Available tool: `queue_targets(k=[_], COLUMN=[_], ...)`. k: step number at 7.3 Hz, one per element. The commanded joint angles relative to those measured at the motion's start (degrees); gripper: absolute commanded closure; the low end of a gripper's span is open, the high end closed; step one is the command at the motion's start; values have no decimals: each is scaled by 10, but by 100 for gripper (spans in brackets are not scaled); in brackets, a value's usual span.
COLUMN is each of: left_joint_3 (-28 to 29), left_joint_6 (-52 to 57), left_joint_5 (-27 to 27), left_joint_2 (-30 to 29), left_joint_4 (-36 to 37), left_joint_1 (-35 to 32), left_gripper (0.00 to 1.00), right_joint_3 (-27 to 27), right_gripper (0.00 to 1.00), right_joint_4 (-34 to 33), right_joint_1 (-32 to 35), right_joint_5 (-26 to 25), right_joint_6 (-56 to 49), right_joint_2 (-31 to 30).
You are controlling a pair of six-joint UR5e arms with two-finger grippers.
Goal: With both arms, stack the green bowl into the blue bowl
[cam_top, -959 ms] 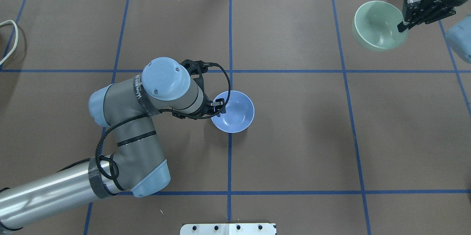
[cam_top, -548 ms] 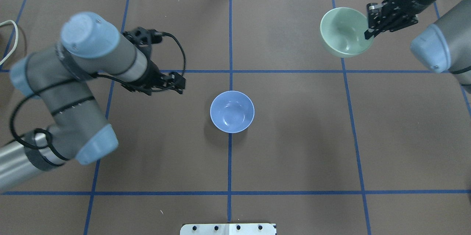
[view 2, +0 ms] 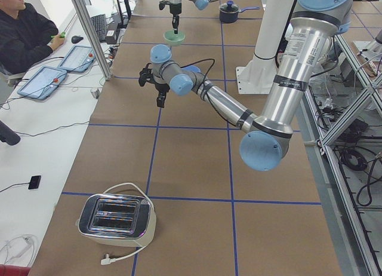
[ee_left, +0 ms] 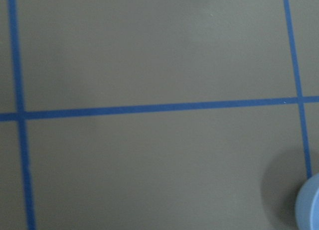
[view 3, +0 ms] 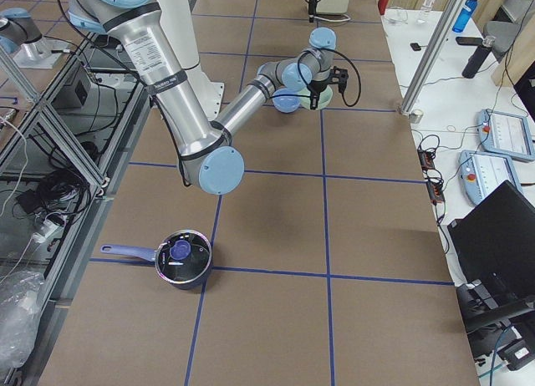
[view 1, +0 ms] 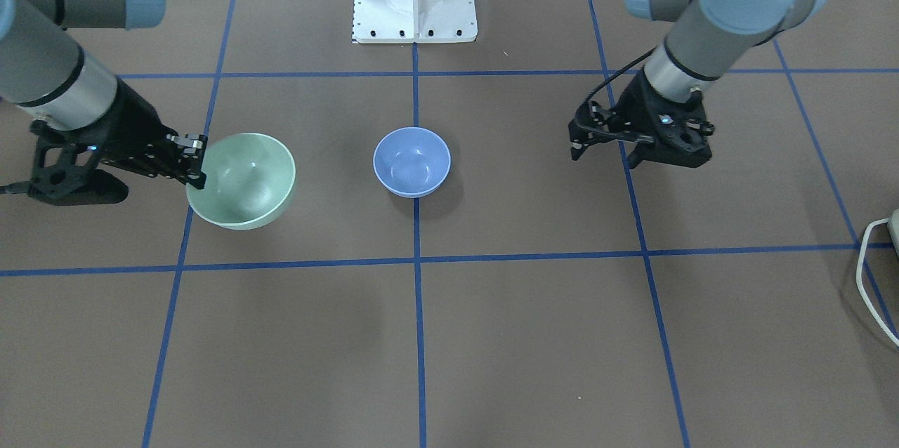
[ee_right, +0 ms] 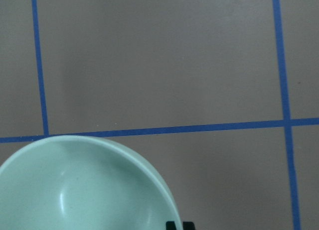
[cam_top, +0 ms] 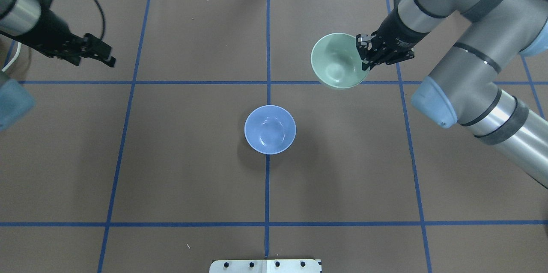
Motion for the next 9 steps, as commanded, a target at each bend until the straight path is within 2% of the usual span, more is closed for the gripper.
queue_targets(k=[1,3,5,9], left_joint_3=[1,3,-2,0], left_joint_6=[95,156,199,206], left_joint_5=[-44,-77,-81,-80], left_joint_2=[40,67,89,91], left_joint_4=[6,10,11,11], left_joint_1=[-88,-148,-184,-191], left_gripper=[2,2,2,2], right_joint_3=[-7,-26,-41,-46], right_gripper=[100,100,100,100], right_joint_4=[9,9,9,13], right_joint_1=[-47,-75,-94,-154], right_joint_5=[-38,-66,-69,-92], right_joint_6=[34,60,61,93], right_joint_2=[12,38,47,47])
